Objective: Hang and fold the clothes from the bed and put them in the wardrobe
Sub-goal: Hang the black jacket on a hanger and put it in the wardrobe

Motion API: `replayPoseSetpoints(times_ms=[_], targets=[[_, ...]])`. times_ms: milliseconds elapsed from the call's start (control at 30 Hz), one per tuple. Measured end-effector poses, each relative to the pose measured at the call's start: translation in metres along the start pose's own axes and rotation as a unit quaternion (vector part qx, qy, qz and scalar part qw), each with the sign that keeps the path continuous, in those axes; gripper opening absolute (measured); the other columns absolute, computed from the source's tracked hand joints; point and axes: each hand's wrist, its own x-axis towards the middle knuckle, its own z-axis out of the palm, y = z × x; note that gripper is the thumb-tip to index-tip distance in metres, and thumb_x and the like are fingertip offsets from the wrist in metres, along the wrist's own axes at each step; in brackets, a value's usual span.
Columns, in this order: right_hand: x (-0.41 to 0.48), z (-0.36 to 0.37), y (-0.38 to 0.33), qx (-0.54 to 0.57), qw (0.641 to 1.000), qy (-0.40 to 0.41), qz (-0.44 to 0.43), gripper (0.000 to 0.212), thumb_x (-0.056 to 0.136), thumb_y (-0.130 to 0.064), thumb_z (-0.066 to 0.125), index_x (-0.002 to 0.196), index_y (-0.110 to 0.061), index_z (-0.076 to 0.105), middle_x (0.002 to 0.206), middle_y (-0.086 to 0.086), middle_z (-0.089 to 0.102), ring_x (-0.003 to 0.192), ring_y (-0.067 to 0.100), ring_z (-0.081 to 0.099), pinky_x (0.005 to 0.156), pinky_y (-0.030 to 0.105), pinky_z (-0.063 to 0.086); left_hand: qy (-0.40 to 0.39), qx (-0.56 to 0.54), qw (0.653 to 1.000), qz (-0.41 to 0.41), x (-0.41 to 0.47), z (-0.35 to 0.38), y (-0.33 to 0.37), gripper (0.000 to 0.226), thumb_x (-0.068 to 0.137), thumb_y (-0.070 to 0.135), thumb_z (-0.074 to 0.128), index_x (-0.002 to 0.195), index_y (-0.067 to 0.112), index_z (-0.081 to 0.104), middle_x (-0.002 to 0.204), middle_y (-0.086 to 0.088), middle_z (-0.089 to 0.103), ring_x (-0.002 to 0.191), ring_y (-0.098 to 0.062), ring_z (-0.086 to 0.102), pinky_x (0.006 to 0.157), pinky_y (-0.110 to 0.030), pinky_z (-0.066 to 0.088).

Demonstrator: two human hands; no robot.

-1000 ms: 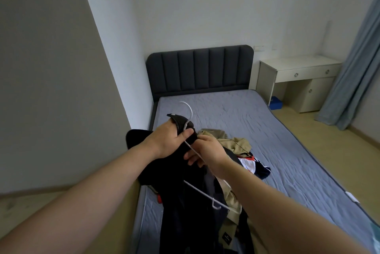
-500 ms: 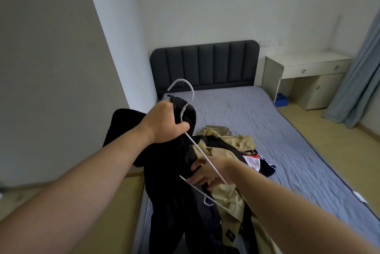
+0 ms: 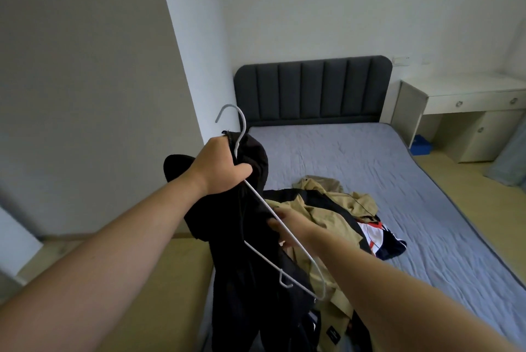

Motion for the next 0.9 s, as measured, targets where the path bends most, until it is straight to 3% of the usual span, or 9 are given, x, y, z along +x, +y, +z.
replayPoseSetpoints(times_ms=[67, 200, 333, 400, 500, 633, 733, 800, 900], targets=[[0.003, -0.008, -0.008, 0.011, 0.998, 0.055, -0.003, 0.015, 0.1, -0.025, 0.049, 0.1, -0.019, 0.063, 0.083, 0.001, 0.06, 0.076, 0.017, 0.059, 0.068, 0.031, 0.047, -0.02, 0.053, 0.997, -0.045, -0.001, -0.004, -0.01, 0.03, 0.061, 0.028, 0.061, 0.055, 0.012, 0.036, 0.046, 0.008, 0.038, 0.043, -0.01, 0.035, 0.045, -0.035, 0.037], [0.0, -0.031, -0.037, 0.084, 0.981, 0.163, -0.065, 0.01, 0.094, -0.027, 0.062, 0.092, -0.02, 0.069, 0.086, 0.001, 0.072, 0.082, 0.017, 0.07, 0.072, 0.029, 0.055, -0.078, 0.121, 0.984, -0.107, -0.005, -0.01, -0.025, 0.038, 0.059, 0.052, 0.072, 0.076, 0.02, 0.061, 0.069, 0.007, 0.066, 0.065, -0.011, 0.064, 0.066, -0.039, 0.058], [-0.011, -0.052, -0.083, 0.124, 0.974, 0.124, -0.146, 0.009, 0.082, -0.02, 0.073, 0.073, -0.017, 0.071, 0.067, -0.001, 0.07, 0.064, 0.012, 0.067, 0.06, 0.027, 0.054, -0.152, 0.137, 0.969, -0.136, -0.007, -0.001, -0.021, 0.084, 0.042, 0.083, 0.073, 0.109, 0.032, 0.068, 0.096, 0.009, 0.073, 0.088, -0.011, 0.07, 0.082, -0.041, 0.058], [-0.017, -0.057, -0.101, 0.107, 0.977, 0.088, -0.163, 0.007, 0.074, -0.02, 0.07, 0.07, -0.014, 0.068, 0.065, 0.0, 0.064, 0.062, 0.012, 0.061, 0.059, 0.029, 0.051, -0.151, 0.081, 0.975, -0.14, -0.009, 0.01, -0.017, 0.076, 0.046, 0.08, 0.074, 0.109, 0.038, 0.067, 0.097, 0.01, 0.073, 0.088, -0.01, 0.07, 0.083, -0.042, 0.059], [-0.021, -0.062, -0.11, 0.074, 0.985, 0.03, -0.153, 0.028, 0.055, -0.011, 0.057, 0.08, -0.011, 0.068, 0.068, 0.002, 0.061, 0.065, 0.017, 0.056, 0.06, 0.027, 0.045, -0.1, 0.033, 0.979, -0.177, -0.01, 0.018, -0.016, 0.05, 0.058, 0.059, 0.075, 0.09, 0.02, 0.069, 0.083, -0.001, 0.071, 0.077, -0.02, 0.069, 0.075, -0.047, 0.059], [-0.011, -0.068, -0.09, -0.16, 0.981, -0.005, -0.108, 0.055, 0.065, -0.006, 0.056, 0.116, -0.028, 0.059, 0.091, -0.002, 0.066, 0.078, 0.015, 0.064, 0.057, 0.023, 0.048, -0.007, 0.061, 0.987, -0.147, -0.006, 0.008, -0.018, 0.034, 0.059, 0.038, 0.059, 0.065, 0.006, 0.05, 0.059, -0.006, 0.053, 0.057, -0.025, 0.051, 0.054, -0.038, 0.044], [0.004, -0.06, -0.066, -0.253, 0.963, 0.031, -0.086, 0.038, 0.084, -0.01, 0.057, 0.12, -0.021, 0.057, 0.107, 0.0, 0.065, 0.098, 0.024, 0.063, 0.074, 0.03, 0.048, 0.016, 0.026, 0.995, -0.094, 0.0, 0.002, -0.009, 0.031, 0.065, 0.027, 0.061, 0.062, 0.0, 0.047, 0.053, -0.011, 0.046, 0.052, -0.025, 0.04, 0.051, -0.043, 0.04], [0.011, -0.055, -0.049, -0.262, 0.959, 0.094, -0.053, 0.02, 0.087, -0.014, 0.055, 0.106, -0.017, 0.06, 0.1, 0.004, 0.064, 0.095, 0.029, 0.062, 0.072, 0.032, 0.046, 0.042, 0.013, 0.996, -0.073, 0.002, -0.002, -0.003, 0.035, 0.067, 0.019, 0.064, 0.053, 0.009, 0.035, 0.044, 0.006, 0.033, 0.046, -0.014, 0.029, 0.047, -0.037, 0.029], [0.015, -0.053, -0.032, -0.237, 0.957, 0.164, 0.013, 0.016, 0.084, -0.021, 0.054, 0.099, -0.017, 0.058, 0.102, 0.009, 0.06, 0.095, 0.034, 0.061, 0.082, 0.039, 0.054, 0.07, 0.01, 0.995, -0.076, 0.003, -0.01, -0.006, 0.035, 0.065, 0.021, 0.063, 0.053, 0.008, 0.032, 0.045, 0.005, 0.029, 0.046, -0.013, 0.025, 0.048, -0.032, 0.024]])
